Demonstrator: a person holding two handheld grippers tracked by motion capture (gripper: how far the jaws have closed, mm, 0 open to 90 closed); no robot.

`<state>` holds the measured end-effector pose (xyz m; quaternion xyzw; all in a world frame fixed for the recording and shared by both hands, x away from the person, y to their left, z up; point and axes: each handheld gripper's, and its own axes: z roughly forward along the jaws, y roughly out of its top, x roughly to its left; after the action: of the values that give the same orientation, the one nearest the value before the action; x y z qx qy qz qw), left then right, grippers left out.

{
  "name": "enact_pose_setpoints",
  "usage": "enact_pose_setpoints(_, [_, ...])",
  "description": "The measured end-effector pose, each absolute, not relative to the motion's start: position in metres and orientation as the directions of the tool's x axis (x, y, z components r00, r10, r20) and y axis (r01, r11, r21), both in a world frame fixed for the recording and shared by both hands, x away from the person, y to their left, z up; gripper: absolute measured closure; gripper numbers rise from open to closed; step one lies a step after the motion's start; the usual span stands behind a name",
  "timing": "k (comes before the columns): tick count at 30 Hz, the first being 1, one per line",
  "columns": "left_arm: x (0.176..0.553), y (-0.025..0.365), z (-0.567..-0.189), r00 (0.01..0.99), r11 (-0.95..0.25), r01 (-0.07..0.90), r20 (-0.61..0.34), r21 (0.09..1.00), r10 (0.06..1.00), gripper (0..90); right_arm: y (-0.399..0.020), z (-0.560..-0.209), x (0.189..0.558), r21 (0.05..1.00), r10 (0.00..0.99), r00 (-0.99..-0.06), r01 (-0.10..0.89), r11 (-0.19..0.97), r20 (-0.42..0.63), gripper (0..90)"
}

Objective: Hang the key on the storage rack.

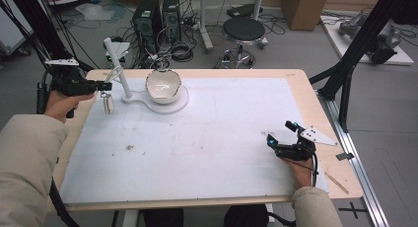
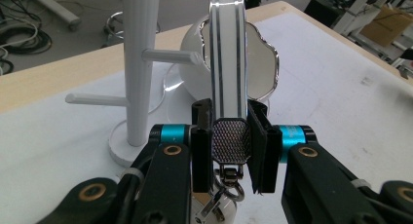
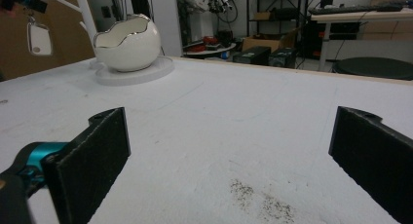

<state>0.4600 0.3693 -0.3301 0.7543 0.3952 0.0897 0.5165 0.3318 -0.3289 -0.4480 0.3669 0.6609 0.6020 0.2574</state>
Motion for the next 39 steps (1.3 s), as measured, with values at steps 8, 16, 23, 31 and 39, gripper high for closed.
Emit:
enact_pose_setpoints(8, [0.464,0.373,-0.334,0.668,-0.147,0.524,-0.298,0.839,0.682,74.3,-0.329,-0.448,0.333,0.986,0.795,-0.599,0.166,0.010,0.093,0.5])
enact_pose_setpoints(16, [0.469,0.376,-0.331,0.667,-0.147,0.540,-0.315,0.829,0.676,74.3,-0.329,-0.448,0.332,0.985,0.798,-0.596,0.170,0.009,0.096,0.5])
enact_pose_setpoints(23, [0.473,0.379,-0.335,0.648,-0.135,0.565,-0.336,0.814,0.684,74.3,-0.329,-0.448,0.333,0.986,0.796,-0.599,0.166,0.012,0.091,0.5])
enact_pose_setpoints(31, [0.476,0.382,-0.340,0.626,-0.120,0.589,-0.356,0.799,0.694,74.2,-0.328,-0.448,0.332,0.985,0.797,-0.596,0.174,0.011,0.096,0.5])
enact_pose_setpoints(39, [0.480,0.386,-0.347,0.606,-0.126,0.615,-0.365,0.778,0.707,74.2,-0.329,-0.448,0.333,0.986,0.798,-0.596,0.166,0.013,0.090,0.5])
